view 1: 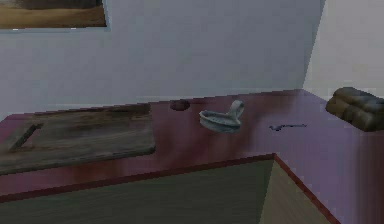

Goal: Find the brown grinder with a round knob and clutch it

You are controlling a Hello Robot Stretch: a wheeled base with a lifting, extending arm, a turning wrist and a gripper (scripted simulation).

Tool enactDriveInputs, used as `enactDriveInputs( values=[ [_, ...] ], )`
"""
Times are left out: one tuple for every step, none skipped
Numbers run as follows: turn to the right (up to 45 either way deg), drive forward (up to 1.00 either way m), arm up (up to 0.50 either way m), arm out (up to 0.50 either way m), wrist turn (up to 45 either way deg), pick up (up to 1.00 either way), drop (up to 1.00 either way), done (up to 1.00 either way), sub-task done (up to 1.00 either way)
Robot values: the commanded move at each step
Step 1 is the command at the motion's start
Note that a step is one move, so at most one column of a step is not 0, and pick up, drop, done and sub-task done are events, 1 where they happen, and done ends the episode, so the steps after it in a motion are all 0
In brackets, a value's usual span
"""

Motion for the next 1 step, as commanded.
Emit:
enactDriveInputs(
  values=[
    [0.0,0.0,0.0,0.0,45.0,0.0,0.0,0.0,0.0]
  ],
)
